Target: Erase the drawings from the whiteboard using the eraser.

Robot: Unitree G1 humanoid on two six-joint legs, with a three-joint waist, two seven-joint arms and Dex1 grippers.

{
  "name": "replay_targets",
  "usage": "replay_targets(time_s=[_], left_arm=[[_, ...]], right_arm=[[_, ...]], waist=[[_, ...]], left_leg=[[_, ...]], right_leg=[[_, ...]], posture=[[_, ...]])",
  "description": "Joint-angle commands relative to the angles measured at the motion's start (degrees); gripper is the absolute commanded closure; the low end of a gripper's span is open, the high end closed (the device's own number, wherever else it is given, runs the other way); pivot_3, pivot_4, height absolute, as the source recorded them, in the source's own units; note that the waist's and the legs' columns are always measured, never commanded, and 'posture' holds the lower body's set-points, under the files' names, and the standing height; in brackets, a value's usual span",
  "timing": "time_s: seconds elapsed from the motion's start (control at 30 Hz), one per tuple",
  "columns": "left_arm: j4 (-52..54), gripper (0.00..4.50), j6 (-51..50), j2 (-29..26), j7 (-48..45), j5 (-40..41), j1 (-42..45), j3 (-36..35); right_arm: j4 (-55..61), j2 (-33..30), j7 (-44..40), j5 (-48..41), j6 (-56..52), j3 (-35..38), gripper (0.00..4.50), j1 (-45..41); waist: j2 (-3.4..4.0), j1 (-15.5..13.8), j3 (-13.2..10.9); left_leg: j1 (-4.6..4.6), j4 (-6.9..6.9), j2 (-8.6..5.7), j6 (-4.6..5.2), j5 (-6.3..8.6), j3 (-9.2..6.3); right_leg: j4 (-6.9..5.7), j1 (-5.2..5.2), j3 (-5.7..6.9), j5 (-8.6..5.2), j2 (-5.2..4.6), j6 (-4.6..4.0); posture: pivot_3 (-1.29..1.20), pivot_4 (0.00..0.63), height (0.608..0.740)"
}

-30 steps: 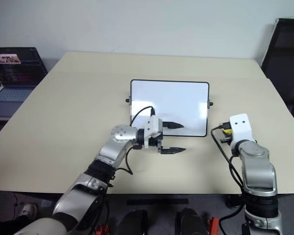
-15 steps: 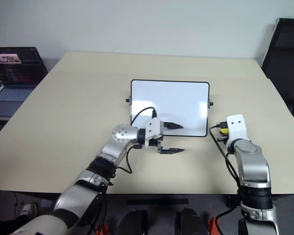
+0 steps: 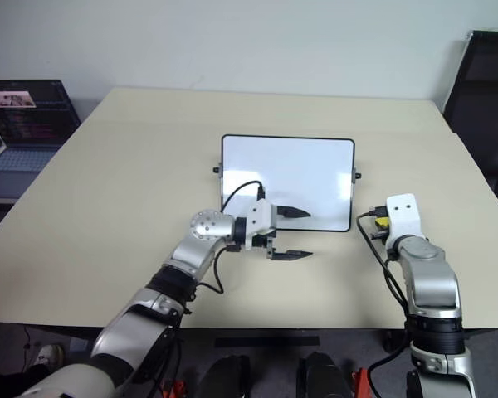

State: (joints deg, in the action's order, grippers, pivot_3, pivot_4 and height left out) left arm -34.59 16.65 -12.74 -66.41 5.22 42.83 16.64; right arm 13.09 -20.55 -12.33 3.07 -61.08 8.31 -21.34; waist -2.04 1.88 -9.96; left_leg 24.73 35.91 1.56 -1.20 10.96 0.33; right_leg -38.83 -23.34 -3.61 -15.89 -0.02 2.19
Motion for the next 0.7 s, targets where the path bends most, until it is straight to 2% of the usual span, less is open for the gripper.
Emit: replay_targets(time_s=[0.03,0.17,0.2,0.47,0.7], left_arm=[[1.0,0.0,0.85,-0.02,0.18,0.07,1.42,-0.86],[1.11,0.0,0.8,-0.19,0.14,0.08,1.51,-0.86],[1.12,0.0,0.8,-0.23,0.13,0.09,1.51,-0.87],[3.55,0.0,-1.06,-1.4,-0.15,1.14,0.77,-1.63],[12.45,0.0,-9.02,-6.38,6.86,2.23,-3.55,-7.07]], right_arm=[[0.4,-0.25,0.63,-0.89,0.24,1.27,1.69,-0.46],[-0.02,-0.09,0.99,-1.12,0.48,1.3,0.25,-0.69],[-0.15,-0.07,1.11,-1.16,0.53,1.33,0.02,-0.78],[2.33,0.3,2.05,-2.58,-0.54,2.89,0.02,-1.25],[14.54,3.28,2.35,-5.91,-3.9,7.23,0.02,1.92]], waist=[[0.0,0.0,0.0],[0.0,0.0,0.0],[0.0,0.0,0.0],[0.0,0.01,0.0],[0.01,0.09,0.0]], left_leg=[[0.0,0.0,0.0,0.0,0.0,0.0],[0.0,0.0,0.0,0.0,0.0,0.0],[0.0,0.0,0.0,0.0,0.0,0.0],[0.0,0.01,0.0,0.0,0.0,0.0],[-0.01,0.0,0.09,0.0,0.0,-0.11]], right_leg=[[0.0,0.0,0.0,0.0,0.0,0.0],[0.0,0.0,0.0,0.0,0.0,0.0],[0.0,0.0,0.0,0.0,0.0,0.0],[-0.02,0.0,0.0,0.0,0.0,0.0],[-0.04,-0.01,-0.01,0.0,0.05,0.0]], posture=[[0.0,0.15,0.74],[0.0,0.15,0.74],[0.0,0.15,0.74],[0.0,0.15,0.74],[0.0,0.15,0.74]])
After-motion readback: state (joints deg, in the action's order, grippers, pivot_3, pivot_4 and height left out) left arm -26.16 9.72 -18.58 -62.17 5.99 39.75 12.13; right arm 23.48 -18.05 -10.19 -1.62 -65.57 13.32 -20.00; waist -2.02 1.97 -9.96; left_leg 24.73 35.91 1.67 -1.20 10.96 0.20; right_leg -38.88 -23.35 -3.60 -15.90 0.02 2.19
